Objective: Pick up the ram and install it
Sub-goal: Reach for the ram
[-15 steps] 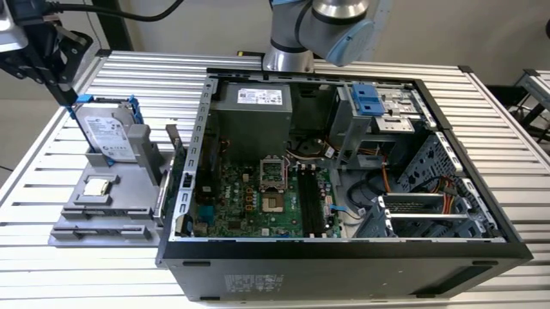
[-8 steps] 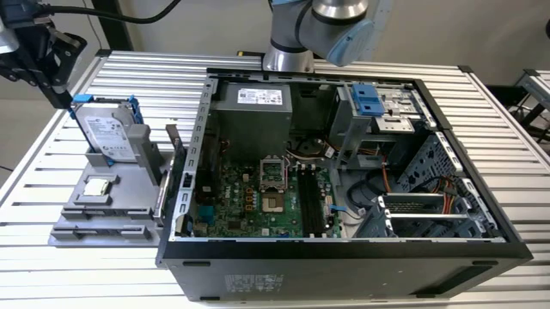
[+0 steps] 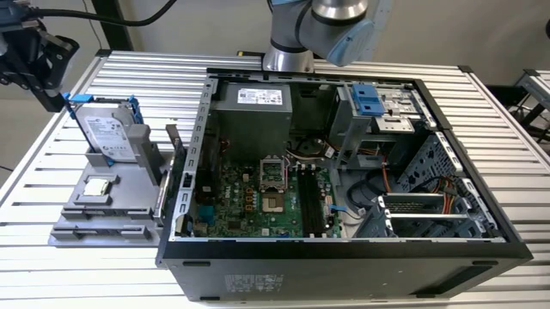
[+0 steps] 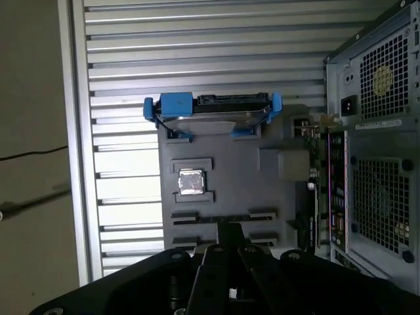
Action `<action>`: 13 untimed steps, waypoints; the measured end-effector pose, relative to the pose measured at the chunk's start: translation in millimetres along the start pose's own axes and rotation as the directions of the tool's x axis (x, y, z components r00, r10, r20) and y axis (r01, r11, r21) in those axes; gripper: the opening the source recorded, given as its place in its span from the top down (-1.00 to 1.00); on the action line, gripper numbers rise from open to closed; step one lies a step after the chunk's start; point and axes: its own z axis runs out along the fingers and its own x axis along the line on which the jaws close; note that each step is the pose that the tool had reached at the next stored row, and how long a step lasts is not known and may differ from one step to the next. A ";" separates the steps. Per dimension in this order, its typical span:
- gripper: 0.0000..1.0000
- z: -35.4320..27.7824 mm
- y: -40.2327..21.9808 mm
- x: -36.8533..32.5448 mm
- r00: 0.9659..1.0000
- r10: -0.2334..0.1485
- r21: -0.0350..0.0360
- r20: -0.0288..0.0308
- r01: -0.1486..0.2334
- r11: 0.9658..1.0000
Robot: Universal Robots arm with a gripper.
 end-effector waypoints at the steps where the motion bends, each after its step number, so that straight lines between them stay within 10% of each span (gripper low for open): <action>1: 1.00 0.0 -0.8 0.5 1.000 0.000 0.000 0.000 0.000 1.000; 13: 1.00 -0.4 -10.6 7.3 1.000 0.000 0.000 0.000 0.000 1.000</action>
